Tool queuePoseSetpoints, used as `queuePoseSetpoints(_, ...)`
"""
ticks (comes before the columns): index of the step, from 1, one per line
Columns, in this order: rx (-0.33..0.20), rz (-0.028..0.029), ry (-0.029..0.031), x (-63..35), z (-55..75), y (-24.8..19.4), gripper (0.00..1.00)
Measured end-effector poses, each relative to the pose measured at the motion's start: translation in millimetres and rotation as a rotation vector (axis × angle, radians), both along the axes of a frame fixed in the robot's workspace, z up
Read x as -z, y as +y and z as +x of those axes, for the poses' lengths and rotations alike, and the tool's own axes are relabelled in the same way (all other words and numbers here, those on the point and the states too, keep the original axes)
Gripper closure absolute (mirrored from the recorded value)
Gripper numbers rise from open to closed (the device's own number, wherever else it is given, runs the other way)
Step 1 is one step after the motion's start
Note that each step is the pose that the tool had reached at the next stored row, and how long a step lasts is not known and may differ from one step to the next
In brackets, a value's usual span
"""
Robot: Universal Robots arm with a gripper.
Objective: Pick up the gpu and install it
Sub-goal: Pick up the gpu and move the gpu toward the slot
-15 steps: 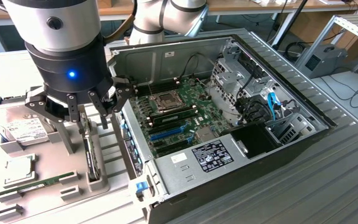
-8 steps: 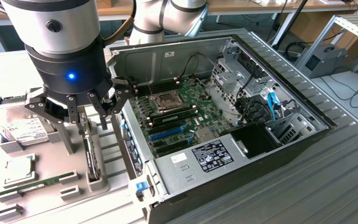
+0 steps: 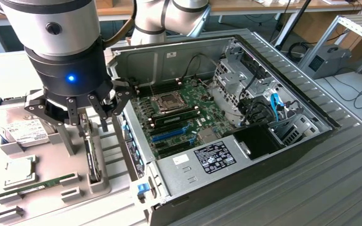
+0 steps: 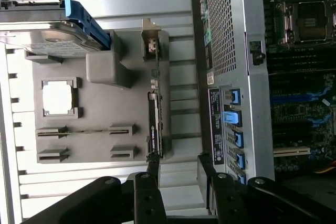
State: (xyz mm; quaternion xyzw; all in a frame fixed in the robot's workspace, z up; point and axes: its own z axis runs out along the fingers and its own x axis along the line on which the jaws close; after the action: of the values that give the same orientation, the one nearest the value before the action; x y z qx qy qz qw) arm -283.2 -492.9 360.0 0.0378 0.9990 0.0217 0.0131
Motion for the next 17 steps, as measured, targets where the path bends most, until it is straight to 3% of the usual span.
queuePoseSetpoints(17,0.0,0.0,0.0001,5.5,-4.2,0.0,0.58)
